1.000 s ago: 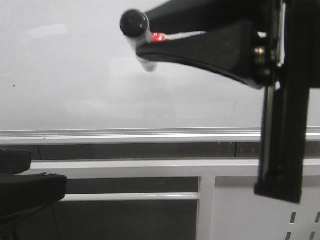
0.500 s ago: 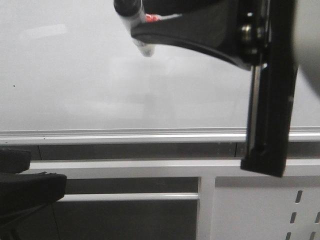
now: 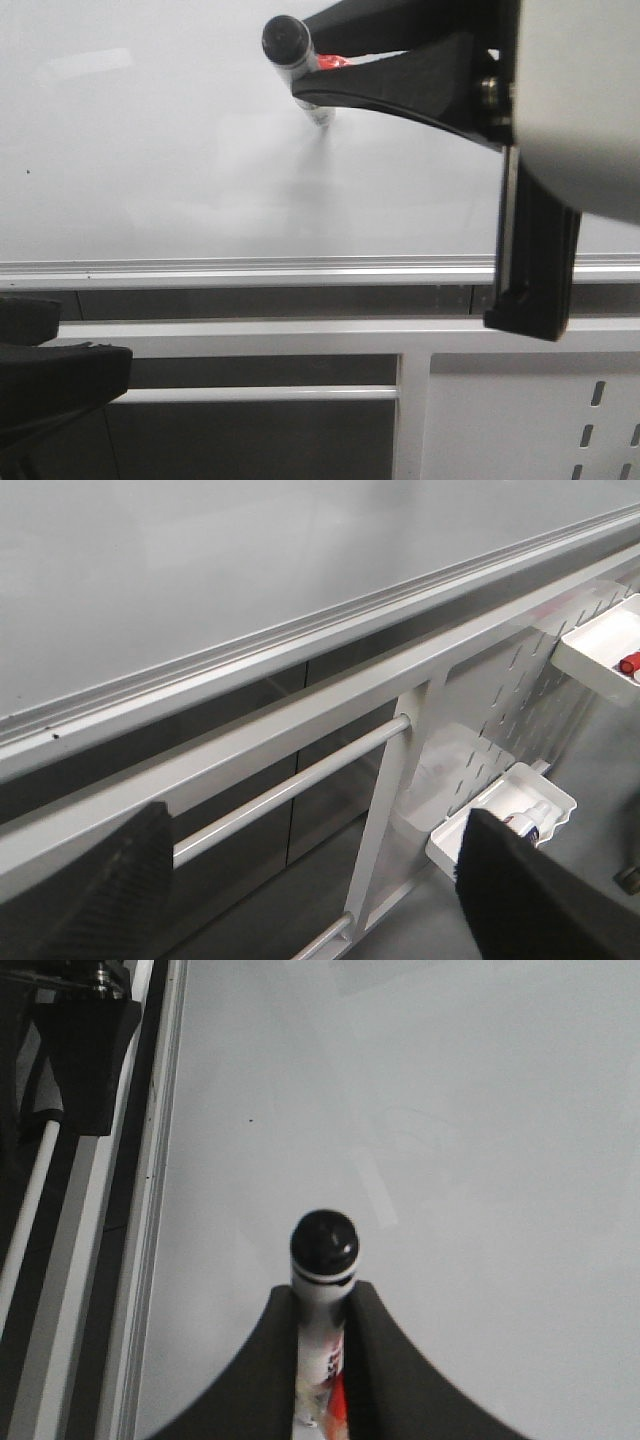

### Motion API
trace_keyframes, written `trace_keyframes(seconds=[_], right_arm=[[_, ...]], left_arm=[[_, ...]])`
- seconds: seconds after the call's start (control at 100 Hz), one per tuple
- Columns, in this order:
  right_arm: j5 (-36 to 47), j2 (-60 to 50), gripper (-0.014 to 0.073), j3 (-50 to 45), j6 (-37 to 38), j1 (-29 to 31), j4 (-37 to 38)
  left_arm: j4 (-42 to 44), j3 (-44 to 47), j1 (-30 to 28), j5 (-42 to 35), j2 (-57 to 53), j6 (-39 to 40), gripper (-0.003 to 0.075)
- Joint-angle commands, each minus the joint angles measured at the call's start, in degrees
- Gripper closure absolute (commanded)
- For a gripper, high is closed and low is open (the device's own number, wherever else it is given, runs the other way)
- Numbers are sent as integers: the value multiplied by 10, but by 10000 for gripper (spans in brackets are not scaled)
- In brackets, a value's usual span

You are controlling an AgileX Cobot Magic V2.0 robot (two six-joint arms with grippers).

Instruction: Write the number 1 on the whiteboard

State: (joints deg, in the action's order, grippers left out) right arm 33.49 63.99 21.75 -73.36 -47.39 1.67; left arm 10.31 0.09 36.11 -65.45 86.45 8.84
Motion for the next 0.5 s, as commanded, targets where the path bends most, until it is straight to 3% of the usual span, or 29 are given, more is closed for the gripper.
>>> trace_keyframes(seconds=[0.0,0.49], right_arm=[[49,-5,673,20,-4,6,0],[46,35,673,35,-4,6,-17]], left_arm=[[-8,15,2,-126,-7,-1,195],[-9,15,2,-126,-7,-1,195]])
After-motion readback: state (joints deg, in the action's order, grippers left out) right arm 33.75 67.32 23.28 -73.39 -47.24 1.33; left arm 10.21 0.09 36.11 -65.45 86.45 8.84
